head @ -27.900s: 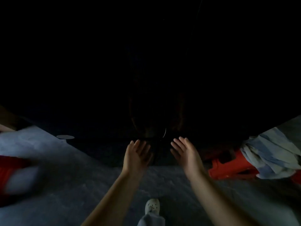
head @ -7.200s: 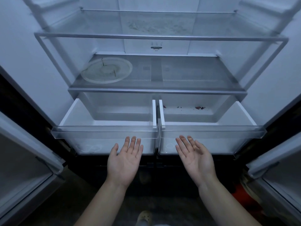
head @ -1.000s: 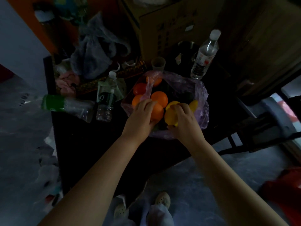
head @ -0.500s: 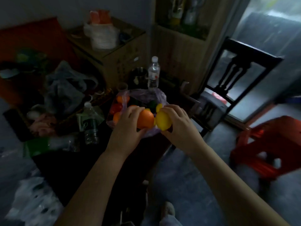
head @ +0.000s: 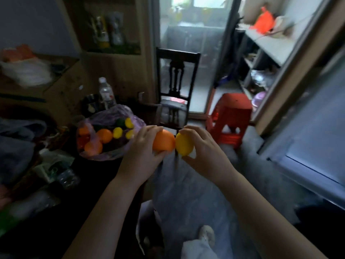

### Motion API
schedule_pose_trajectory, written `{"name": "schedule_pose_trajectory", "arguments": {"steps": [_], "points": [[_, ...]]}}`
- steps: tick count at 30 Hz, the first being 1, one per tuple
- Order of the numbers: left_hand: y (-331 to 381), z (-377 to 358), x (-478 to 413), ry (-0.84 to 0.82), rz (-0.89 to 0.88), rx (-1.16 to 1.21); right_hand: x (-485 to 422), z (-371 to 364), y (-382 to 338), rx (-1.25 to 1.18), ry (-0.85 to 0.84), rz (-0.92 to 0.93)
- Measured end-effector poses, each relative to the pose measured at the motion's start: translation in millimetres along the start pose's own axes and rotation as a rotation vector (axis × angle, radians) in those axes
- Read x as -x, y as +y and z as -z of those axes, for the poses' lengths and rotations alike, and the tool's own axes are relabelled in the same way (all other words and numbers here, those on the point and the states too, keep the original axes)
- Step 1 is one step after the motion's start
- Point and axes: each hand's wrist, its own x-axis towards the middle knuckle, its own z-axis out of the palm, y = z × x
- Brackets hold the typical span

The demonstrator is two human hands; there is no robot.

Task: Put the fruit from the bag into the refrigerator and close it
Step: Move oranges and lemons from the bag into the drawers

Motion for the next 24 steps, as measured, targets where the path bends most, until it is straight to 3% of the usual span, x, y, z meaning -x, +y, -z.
{"name": "schedule_pose_trajectory", "arguments": {"steps": [9, 24], "points": [[133, -51, 6, -0.160, -0.289, 0.145, 127, 105, 21, 0.229, 0.143, -0.321], [361, -155, 88, -0.460, -0.656, 0.300, 360, 251, 45, 0.387, 0.355, -0.627]]}}
